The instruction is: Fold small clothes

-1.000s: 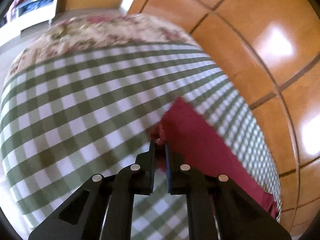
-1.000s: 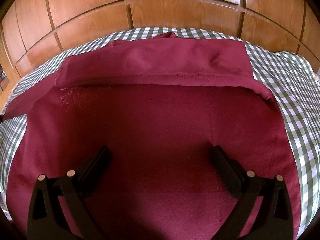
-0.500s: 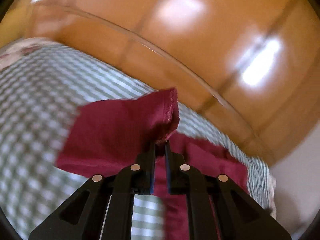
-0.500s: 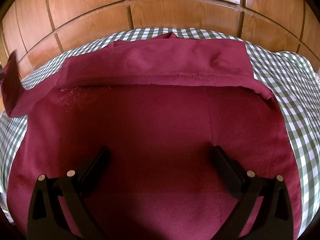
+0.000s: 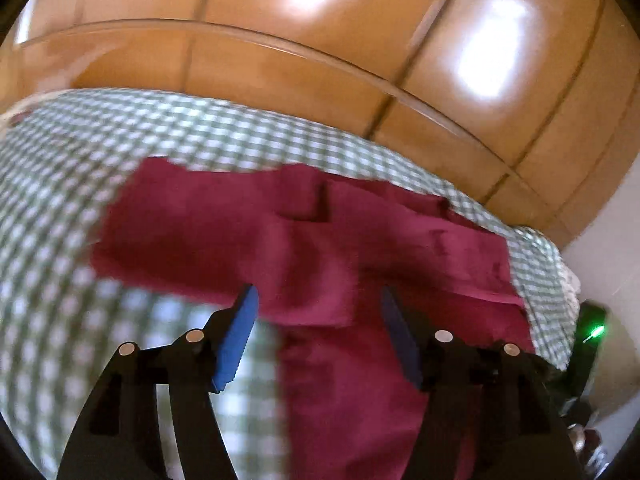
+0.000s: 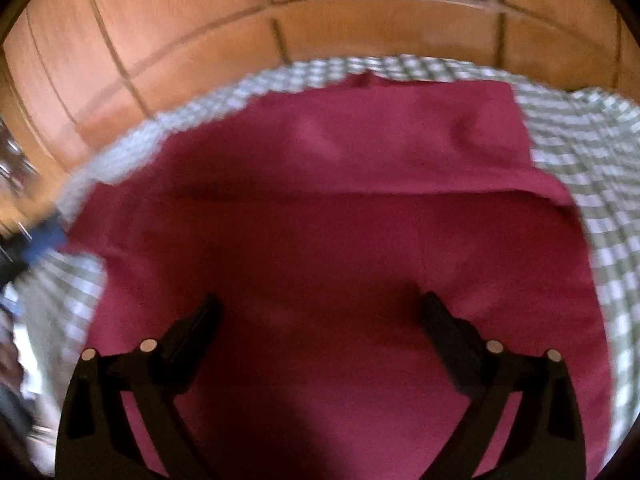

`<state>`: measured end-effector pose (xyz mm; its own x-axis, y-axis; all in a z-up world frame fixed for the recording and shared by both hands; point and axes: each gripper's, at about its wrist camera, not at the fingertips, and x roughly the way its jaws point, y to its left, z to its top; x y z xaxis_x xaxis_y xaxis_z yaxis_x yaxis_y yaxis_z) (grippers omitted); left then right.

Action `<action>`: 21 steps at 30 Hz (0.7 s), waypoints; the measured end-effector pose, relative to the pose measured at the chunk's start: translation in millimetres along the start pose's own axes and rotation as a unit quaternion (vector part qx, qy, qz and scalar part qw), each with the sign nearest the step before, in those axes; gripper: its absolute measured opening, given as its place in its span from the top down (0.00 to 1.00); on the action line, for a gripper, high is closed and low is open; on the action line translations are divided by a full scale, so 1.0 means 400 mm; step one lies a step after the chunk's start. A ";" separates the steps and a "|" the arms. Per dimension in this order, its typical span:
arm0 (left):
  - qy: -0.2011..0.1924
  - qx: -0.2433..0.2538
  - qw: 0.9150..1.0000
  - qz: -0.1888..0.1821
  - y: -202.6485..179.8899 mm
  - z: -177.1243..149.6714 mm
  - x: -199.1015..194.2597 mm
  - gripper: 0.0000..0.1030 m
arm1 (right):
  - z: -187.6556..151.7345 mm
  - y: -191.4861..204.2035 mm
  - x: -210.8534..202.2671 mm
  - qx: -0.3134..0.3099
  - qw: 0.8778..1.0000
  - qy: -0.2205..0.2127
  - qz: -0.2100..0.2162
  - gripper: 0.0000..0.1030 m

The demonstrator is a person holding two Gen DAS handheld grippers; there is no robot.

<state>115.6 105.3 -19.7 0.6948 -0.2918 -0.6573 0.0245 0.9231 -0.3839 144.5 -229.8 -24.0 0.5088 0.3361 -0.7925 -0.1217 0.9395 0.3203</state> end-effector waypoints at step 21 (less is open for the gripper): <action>0.014 -0.105 0.988 0.109 0.172 -0.045 -0.004 0.27 | 0.251 0.355 0.028 -0.101 0.989 -0.035 0.104 0.96</action>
<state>103.3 164.7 -56.6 0.6470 -0.1007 -0.7558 -0.2756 0.8933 -0.3550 218.4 -99.3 64.9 0.5111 0.5255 -0.6802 -0.3951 0.8464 0.3570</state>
